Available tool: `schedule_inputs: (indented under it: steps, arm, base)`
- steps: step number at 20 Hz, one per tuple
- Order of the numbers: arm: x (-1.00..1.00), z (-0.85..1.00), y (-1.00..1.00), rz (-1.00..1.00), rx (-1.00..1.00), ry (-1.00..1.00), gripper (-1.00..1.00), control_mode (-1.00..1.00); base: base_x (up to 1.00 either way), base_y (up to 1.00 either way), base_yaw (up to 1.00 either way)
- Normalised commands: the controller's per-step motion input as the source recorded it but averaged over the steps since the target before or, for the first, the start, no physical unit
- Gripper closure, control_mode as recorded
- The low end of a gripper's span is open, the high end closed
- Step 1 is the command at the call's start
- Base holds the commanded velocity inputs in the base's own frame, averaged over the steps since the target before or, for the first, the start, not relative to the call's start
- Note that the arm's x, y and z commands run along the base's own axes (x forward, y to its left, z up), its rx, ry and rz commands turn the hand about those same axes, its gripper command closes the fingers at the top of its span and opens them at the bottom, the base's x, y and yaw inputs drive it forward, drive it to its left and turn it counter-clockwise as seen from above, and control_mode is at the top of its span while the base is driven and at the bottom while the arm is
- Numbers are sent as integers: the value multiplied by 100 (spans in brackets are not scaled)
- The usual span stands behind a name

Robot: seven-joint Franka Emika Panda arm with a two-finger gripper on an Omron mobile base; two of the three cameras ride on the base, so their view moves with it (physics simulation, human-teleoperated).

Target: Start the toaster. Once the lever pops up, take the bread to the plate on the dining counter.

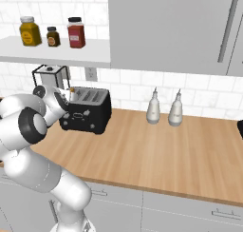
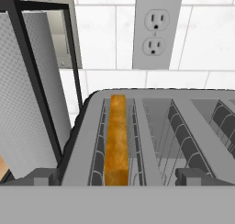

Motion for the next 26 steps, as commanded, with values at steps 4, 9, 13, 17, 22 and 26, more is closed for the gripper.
schedule_inputs:
  steps: [4,9,13,17,22,26]
  arm:
    - [0,0,0,0,0,0,-100,-100]
    - [0,0,0,0,0,0,-100,-100]
    - [0,0,0,0,0,0,-100,-100]
    - [0,0,0,0,0,0,-100,-100]
    - [0,0,0,0,0,0,-100,-100]
    - [0,0,0,0,0,0,-100,-100]
  base:
    - [0,0,0]
    - [0,0,0]
    - [0,0,0]
    - [0,0,0]
    - [0,0,0]
    - [0,0,0]
